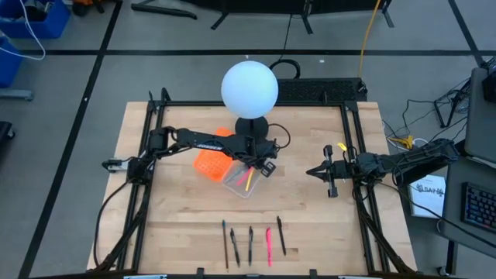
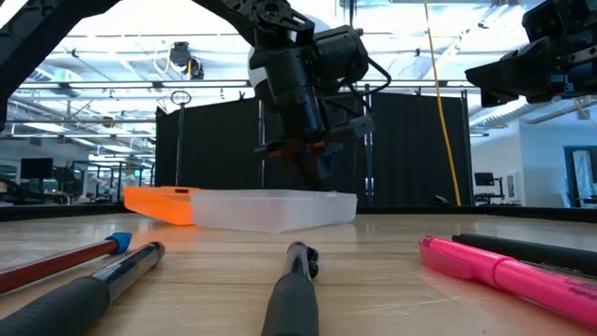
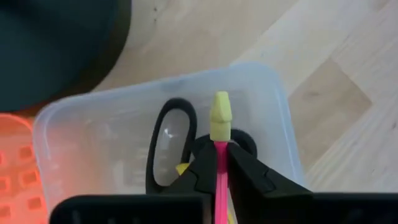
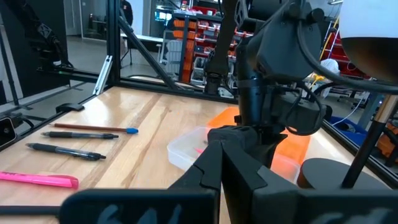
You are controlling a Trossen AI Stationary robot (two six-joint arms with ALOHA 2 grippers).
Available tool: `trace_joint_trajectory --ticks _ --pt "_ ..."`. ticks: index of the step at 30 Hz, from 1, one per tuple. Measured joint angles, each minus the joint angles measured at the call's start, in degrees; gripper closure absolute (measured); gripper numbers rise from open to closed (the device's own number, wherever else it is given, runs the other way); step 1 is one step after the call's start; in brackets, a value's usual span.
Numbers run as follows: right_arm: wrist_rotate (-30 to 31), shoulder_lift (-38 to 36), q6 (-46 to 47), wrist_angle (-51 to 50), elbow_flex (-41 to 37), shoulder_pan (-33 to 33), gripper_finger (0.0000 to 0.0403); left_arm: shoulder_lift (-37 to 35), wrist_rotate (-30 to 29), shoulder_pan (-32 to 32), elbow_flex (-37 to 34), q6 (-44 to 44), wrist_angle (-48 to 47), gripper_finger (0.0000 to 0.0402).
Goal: Pick & place school supplies into a supply box
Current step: Put the pink pencil into the orange supply box
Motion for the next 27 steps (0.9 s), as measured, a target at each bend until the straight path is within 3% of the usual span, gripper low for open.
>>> trace_joint_trajectory --ticks 6,11,17,27 --pt "-0.07 0.0 0.0 0.0 0.0 0.01 0.0403 -0.02 2.42 -0.07 0.01 -0.02 -0.22 0.039" --pt "-0.11 0.0 0.0 -0.02 0.0 0.01 0.0403 -0.02 4.48 -0.1 0.58 -1.47 -2.83 0.0384" --pt "-0.15 0.0 0.0 -0.02 0.0 0.02 0.0403 -0.04 3.79 -0.43 3.21 -3.46 -10.11 0.0391" --pt "-0.19 0.0 0.48 -0.02 0.0 -0.01 0.0403 -0.13 2.34 -1.95 3.53 -5.08 -10.23 0.0392"
